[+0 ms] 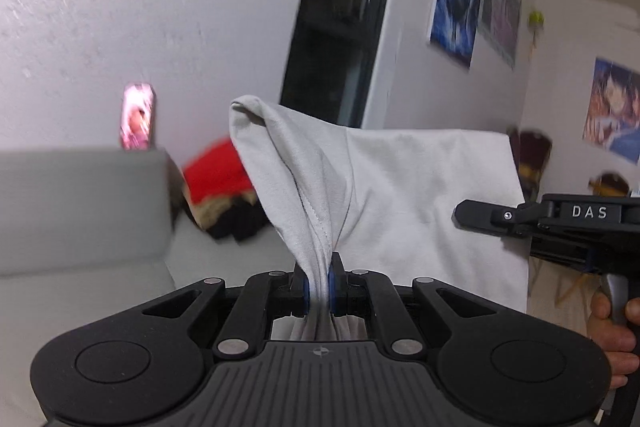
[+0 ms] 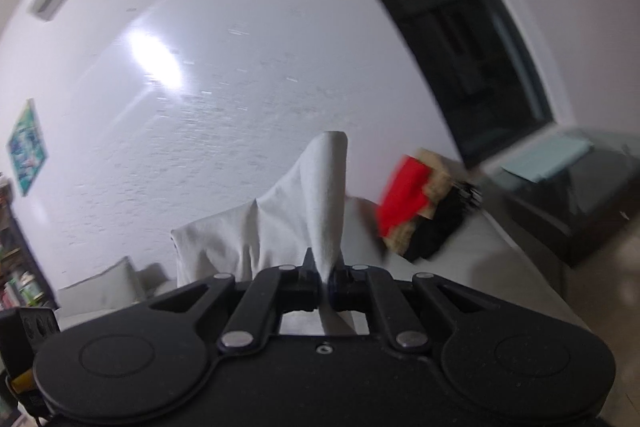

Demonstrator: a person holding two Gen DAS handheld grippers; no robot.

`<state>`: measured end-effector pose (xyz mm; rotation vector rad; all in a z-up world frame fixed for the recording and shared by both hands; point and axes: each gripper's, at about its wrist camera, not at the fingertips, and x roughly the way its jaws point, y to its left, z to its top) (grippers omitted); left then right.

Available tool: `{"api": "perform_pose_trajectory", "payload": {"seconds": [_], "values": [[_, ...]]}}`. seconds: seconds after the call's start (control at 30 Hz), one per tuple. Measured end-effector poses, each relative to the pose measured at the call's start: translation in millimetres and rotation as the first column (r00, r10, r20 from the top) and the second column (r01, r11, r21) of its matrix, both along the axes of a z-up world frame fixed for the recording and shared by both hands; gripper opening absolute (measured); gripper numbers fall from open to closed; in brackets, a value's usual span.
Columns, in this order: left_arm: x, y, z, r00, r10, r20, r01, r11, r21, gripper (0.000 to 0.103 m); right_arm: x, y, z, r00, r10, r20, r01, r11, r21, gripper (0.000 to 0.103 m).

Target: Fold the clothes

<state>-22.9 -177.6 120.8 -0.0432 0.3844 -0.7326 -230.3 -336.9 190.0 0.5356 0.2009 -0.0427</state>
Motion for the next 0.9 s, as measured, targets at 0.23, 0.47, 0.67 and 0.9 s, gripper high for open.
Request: {"api": "perform_pose_trajectory", "payload": {"seconds": [0.23,0.47,0.67,0.9], "values": [[64,-53,-66,0.988,-0.001,-0.151,0.014,0.996,0.084,0.007,52,-65,-86,0.988,-0.074,-0.139,0.089,0.99,0.109,0.005],[149,-107,-94,0.984,0.073,-0.163,-0.045,0.984,0.171,0.025,136,-143,-118,0.968,-0.108,-0.228,0.139,0.982,0.124,0.005],[197,-85,-136,0.945,0.254,-0.205,-0.174,0.924,0.34,0.026,175,-195,-171,0.861,-0.236,-0.45,0.294,0.954,0.063,0.035],[155,-101,-132,0.972,0.109,-0.208,-0.044,0.954,0.296,0.03,142,-169,-167,0.894,-0.174,-0.414,0.158,0.985,-0.073,0.005]]}}
